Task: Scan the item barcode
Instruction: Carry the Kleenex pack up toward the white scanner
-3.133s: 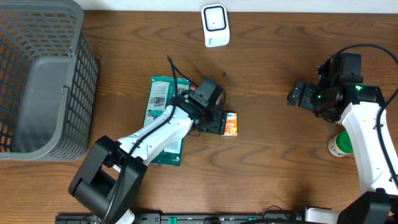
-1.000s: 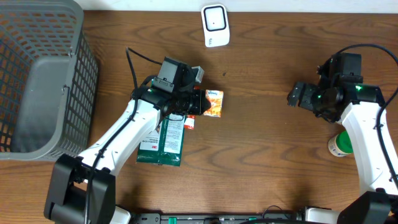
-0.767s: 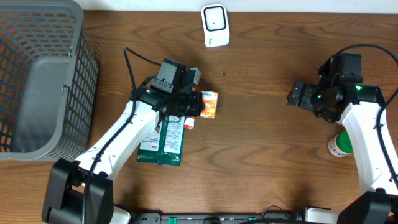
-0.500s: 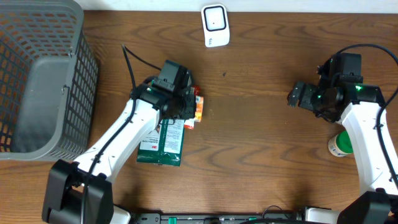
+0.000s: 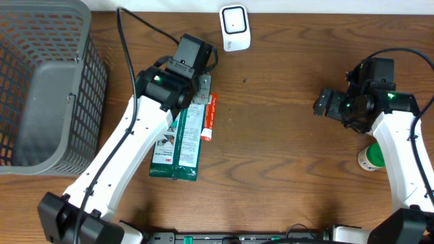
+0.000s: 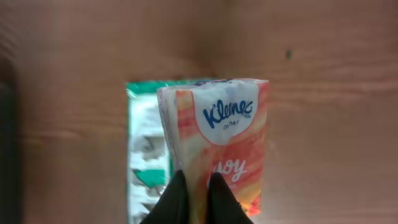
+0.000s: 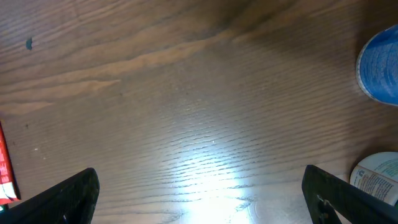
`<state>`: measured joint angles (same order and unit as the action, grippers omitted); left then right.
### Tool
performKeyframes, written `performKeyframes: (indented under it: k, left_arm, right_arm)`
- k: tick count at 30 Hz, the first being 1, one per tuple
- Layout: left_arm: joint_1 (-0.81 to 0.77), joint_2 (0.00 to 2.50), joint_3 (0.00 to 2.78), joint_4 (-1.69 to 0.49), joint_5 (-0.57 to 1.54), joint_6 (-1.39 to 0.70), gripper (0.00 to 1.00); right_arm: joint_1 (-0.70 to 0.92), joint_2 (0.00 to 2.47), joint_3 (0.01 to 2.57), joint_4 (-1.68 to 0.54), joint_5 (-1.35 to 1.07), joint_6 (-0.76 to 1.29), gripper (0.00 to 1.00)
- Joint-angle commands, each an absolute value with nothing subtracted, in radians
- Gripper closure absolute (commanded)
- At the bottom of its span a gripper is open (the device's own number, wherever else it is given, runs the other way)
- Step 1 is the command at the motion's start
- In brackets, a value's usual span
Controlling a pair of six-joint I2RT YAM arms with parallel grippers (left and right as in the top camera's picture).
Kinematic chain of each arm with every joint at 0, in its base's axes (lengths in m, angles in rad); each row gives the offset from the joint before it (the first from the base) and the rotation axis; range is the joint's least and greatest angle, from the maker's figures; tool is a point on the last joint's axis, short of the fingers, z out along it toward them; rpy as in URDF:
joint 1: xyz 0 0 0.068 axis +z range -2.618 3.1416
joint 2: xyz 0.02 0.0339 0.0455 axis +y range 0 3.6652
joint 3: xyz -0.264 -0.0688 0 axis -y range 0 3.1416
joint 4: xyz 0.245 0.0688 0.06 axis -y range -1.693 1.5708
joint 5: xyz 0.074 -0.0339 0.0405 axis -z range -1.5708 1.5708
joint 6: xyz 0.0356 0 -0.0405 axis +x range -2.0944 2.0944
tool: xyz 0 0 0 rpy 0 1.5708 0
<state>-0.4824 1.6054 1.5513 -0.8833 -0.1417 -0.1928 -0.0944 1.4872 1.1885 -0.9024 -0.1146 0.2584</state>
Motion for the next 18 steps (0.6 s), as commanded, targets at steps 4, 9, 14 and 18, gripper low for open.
performKeyframes:
  k: [4,9,14,18]
  left_arm:
    - [-0.509,1.586,1.590,-0.886,-0.286,-0.106,0.93]
    - [-0.512,1.586,1.590,-0.885,-0.299,-0.099,0.92]
    - [-0.512,1.586,1.590,-0.882,-0.334,-0.069,0.93]
    - [-0.520,1.586,1.590,-0.878,-0.335,-0.030,0.93]
  right_arm:
    - [-0.097,1.479,1.185,-0.902,-0.105,0.250,0.01]
    - [-0.097,1.479,1.185,-0.901,-0.105,0.249,0.01]
    - [-0.097,1.479,1.185,-0.901,-0.105,0.250,0.01]
    - [-0.097,1.479,1.185,-0.902,-0.105,0.250,0.01]
